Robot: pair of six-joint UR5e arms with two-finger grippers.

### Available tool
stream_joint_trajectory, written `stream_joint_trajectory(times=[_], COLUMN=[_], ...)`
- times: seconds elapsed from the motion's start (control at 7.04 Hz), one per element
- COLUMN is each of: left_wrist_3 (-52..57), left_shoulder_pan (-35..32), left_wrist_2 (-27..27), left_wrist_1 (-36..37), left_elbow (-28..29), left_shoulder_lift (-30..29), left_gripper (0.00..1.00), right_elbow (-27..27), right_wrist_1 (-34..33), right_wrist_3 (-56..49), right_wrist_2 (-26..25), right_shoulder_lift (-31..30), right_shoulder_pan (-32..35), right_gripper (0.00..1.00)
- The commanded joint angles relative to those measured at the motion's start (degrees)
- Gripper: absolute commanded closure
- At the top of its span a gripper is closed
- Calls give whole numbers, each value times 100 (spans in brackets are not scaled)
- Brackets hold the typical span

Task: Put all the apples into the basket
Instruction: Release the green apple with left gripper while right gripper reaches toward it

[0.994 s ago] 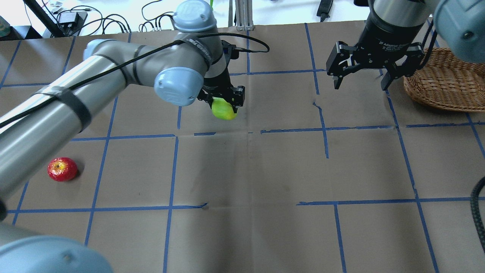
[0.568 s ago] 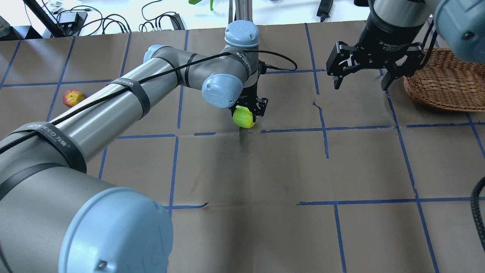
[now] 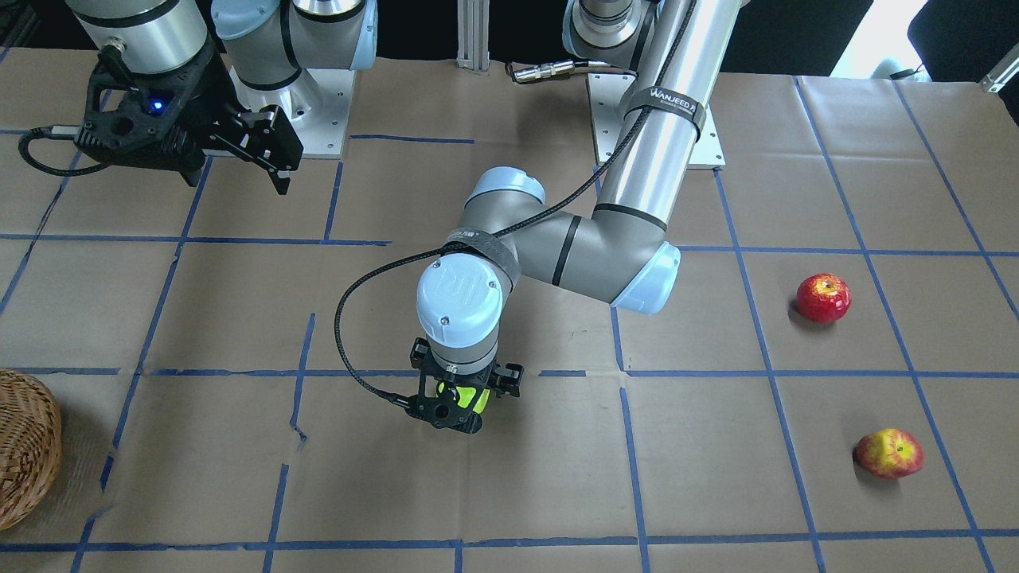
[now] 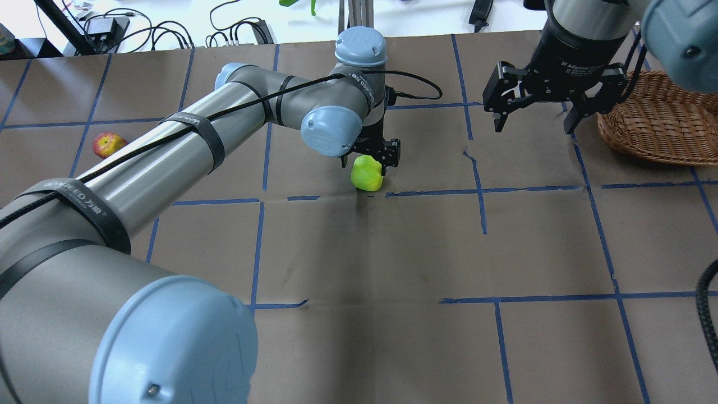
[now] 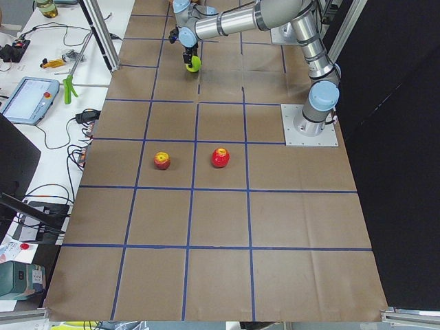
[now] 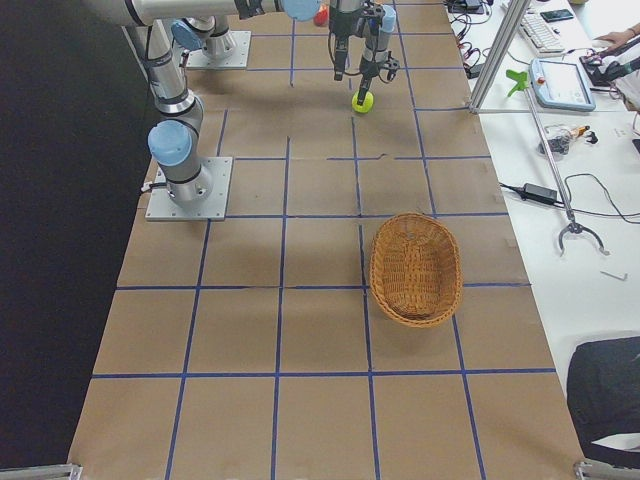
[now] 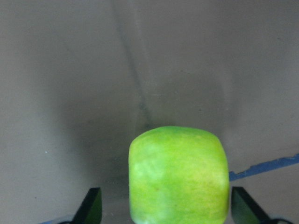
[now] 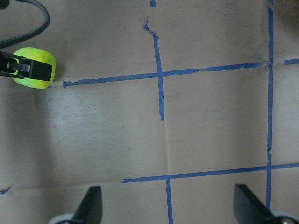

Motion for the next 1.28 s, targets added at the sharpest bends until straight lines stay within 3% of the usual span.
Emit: stream_joint_trajectory(times=[0.0, 0.14, 0.43, 0.85, 1.14], left_wrist_3=[-50, 36, 789, 3140, 4426], left_shoulder_pan=[181, 696, 2556, 4553, 5688], left_wrist_2=[-168, -142, -115, 243, 289], left_wrist_1=[-27, -357, -1071, -985, -155], left_elbow=[99, 38, -417, -1647, -2306], left_shoulder_lift=[511, 1001, 1776, 2402, 2219], left_gripper=[2, 2, 2, 2, 2], right_elbow=[52, -18, -420, -1587, -1742], right_wrist_1=[-120, -268, -908, -1375, -1726], right_wrist_3=[35, 279, 1297, 3063, 3479], right_wrist_2=[70, 96, 193, 377, 404], right_shoulder_lift=[44, 358, 1436, 3168, 3716], right_shoulder_pan=[17, 61, 786, 1631, 1845], right_gripper=[0, 0, 0, 0, 0])
